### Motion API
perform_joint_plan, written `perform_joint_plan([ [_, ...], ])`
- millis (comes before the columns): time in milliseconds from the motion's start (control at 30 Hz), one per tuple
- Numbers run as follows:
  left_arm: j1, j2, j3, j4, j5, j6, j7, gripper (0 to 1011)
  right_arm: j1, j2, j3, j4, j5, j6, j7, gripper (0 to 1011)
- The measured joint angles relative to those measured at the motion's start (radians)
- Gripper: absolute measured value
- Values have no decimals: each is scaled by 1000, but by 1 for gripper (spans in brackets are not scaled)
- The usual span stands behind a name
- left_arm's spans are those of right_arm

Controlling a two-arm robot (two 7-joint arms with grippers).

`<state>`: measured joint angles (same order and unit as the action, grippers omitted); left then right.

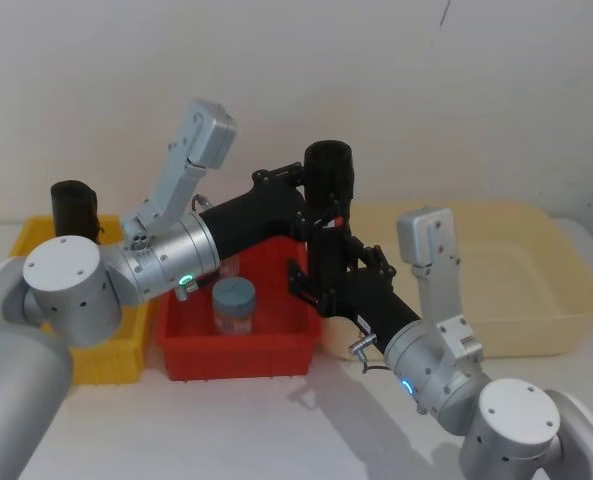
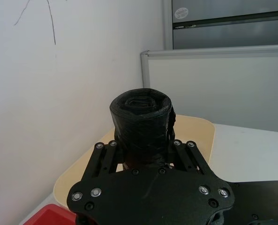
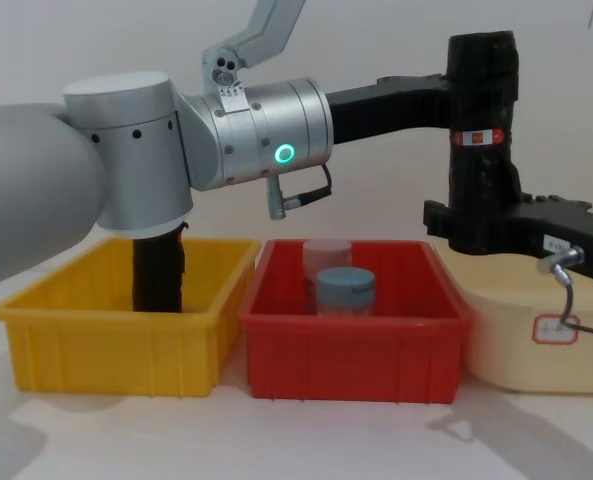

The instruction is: Pick up the garbage bag with the one hand and transfer it to the other hand.

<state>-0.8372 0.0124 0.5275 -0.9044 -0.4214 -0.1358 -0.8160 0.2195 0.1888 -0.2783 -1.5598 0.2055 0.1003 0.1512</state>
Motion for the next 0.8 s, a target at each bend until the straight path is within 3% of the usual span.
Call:
perform_joint_plan([
  [400,0,0,0,0,0,0,0,445,47,-24,-9,47,-36,29,-16,981],
  [800,0,0,0,0,0,0,0,445,83,-44,-13,100,-73,39,-39,687],
])
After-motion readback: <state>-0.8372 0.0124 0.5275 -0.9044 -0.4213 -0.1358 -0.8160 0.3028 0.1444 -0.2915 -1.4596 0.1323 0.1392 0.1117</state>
